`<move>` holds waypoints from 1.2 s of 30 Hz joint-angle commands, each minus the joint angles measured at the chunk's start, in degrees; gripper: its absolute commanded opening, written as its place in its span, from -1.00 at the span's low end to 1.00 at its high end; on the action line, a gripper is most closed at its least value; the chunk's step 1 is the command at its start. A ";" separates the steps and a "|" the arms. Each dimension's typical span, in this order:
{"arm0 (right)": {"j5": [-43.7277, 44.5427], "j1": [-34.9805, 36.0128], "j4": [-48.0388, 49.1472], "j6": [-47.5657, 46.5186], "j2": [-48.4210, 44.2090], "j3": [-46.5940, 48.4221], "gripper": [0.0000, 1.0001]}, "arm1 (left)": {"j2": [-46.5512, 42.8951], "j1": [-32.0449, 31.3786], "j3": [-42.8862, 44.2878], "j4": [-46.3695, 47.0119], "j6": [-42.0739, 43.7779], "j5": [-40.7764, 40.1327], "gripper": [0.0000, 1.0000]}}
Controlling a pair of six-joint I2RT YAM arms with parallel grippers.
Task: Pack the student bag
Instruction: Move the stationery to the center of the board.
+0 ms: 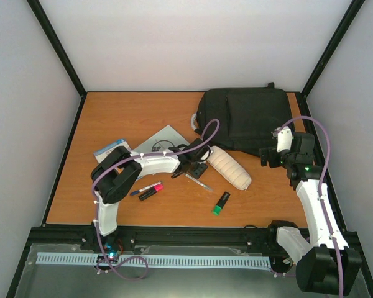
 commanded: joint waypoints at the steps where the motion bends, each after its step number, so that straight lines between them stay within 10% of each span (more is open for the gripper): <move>1: -0.86 0.28 0.73 -0.28 0.29 -0.24 1.00 | 1.45 0.36 2.18 -2.47 0.20 -1.60 0.09; 14: -4.74 0.30 -0.49 -3.18 2.23 -0.88 0.95 | -3.15 0.38 -2.37 -8.42 -6.98 -12.92 -0.62; 36: -14.43 9.32 -18.09 -23.56 21.81 4.34 0.70 | -21.30 0.39 -21.73 -12.75 -21.74 -13.64 -0.54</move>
